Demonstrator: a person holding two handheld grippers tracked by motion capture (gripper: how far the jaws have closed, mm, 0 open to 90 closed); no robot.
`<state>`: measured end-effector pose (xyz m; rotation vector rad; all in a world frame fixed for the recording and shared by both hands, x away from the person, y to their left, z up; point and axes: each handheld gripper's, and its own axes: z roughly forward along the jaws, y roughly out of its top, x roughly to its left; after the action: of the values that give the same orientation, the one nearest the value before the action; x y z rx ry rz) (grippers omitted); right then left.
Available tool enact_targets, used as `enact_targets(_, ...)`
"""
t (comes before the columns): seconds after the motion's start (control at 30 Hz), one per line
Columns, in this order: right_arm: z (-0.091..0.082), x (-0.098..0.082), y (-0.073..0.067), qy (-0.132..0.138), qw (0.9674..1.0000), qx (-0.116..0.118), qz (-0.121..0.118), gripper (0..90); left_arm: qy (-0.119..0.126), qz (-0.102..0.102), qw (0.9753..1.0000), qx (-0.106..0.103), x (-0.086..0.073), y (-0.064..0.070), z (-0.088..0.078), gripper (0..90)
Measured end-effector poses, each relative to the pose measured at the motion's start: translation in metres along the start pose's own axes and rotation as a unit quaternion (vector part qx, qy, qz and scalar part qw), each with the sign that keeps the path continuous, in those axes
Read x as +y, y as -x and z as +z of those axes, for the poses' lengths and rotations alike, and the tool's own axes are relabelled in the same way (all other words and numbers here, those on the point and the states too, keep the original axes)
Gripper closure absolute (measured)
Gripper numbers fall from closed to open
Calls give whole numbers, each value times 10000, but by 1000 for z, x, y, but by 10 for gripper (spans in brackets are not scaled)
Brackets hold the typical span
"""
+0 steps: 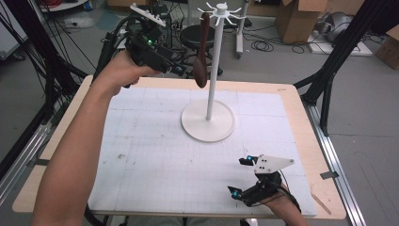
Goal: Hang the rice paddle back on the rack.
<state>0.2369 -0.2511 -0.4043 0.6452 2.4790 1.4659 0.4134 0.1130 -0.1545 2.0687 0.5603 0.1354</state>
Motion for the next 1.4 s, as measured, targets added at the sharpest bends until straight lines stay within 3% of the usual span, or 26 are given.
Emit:
enact_targets(0.17, 1, 2, 0, 59, 10000, 22, 10, 5, 100, 145, 9998, 88, -16, 8, -13, 17)
enact_targets(0.63, -5, 8, 2, 182, 9998, -29, 40, 5, 465, 236, 9983, 271, -64, 23, -42, 17)
enact_targets(0.87, -8, 9, 5, 230, 9997, -73, 35, 5, 490, 331, 9977, 320, -80, 30, -50, 17)
enact_targets(1.4, -11, 11, 7, 283, 9995, -92, 40, 5, 630, 267, 9970, 366, -130, 44, -59, 17)
